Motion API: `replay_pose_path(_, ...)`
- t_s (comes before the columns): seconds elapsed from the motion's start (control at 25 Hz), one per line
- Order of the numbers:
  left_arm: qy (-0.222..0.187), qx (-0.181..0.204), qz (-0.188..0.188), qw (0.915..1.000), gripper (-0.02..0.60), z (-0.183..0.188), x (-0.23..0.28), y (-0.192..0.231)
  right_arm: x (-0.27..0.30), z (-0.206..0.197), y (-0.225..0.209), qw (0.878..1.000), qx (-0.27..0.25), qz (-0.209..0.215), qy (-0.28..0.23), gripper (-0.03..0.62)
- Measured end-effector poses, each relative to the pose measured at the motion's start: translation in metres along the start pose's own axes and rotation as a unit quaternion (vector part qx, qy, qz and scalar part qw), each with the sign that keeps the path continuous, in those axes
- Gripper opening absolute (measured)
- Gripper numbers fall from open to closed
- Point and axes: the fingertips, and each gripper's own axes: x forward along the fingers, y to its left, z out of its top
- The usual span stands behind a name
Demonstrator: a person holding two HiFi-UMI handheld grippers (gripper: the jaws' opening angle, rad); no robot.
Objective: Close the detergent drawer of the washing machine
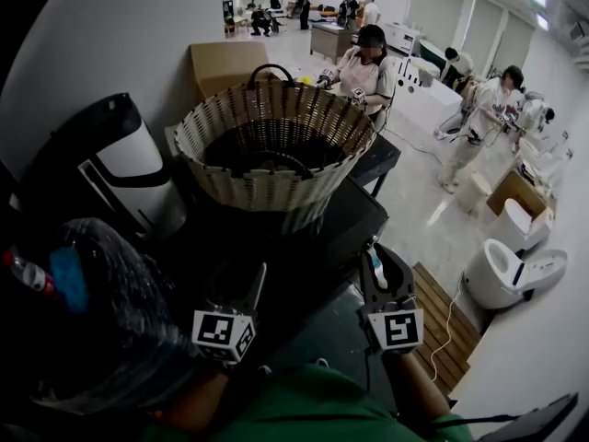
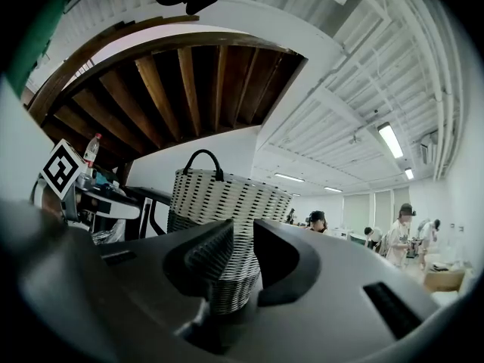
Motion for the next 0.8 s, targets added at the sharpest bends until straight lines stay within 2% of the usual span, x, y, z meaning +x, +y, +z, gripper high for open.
replay_pose_path(0.8, 0.016, -0.005, 0.001, 0.9999, 0.205, -0.010, 0.014, 0.013, 0.015, -0.010, -0.001, 1.000, 0.015, 0.004, 0.007, 0.089)
